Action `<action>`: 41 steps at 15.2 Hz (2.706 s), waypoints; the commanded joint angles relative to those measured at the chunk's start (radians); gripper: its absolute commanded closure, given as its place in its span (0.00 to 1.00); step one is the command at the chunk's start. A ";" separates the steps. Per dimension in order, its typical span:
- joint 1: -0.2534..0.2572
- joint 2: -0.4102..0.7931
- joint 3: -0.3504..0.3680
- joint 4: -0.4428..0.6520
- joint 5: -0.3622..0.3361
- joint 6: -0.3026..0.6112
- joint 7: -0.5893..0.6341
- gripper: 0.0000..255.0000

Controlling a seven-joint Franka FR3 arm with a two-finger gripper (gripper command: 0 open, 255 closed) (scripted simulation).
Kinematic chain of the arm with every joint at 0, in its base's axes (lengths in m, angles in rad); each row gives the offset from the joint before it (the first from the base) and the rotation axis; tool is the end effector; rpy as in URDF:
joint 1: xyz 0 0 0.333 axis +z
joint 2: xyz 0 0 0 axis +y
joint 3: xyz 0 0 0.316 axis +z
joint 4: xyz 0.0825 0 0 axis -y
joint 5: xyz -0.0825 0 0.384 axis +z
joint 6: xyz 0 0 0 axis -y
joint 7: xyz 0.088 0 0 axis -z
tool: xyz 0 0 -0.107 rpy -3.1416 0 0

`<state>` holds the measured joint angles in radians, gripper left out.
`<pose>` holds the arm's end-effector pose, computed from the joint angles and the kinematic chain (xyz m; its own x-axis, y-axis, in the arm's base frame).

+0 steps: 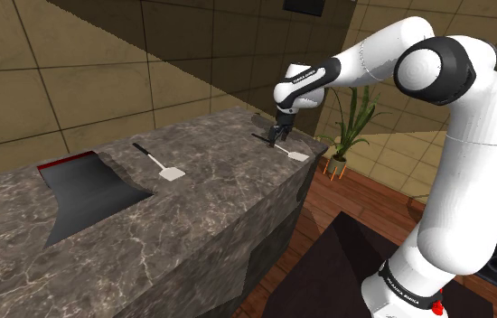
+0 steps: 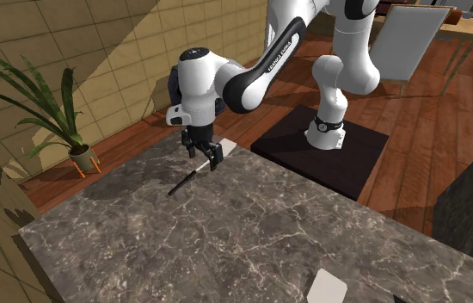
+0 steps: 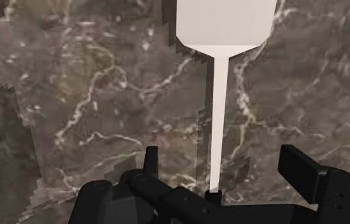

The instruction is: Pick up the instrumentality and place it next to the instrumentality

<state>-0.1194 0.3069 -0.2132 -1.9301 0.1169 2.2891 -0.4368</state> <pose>0.5894 -0.1941 0.3386 0.9969 0.0413 0.0663 0.0415 -0.9991 -0.0005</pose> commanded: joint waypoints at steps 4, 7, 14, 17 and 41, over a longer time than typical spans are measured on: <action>0.000 0.000 0.000 0.000 0.000 0.000 0.000 1.00; 0.000 0.000 0.000 0.000 0.000 0.000 0.000 1.00; 0.001 -0.014 -0.002 0.009 -0.005 -0.022 0.004 1.00; 0.003 -0.033 -0.004 0.025 -0.012 -0.057 0.009 1.00; 0.149 0.143 0.074 0.446 -0.040 -0.294 0.272 1.00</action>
<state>0.0201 0.4290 -0.1436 -1.5160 0.0772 2.0056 -0.1815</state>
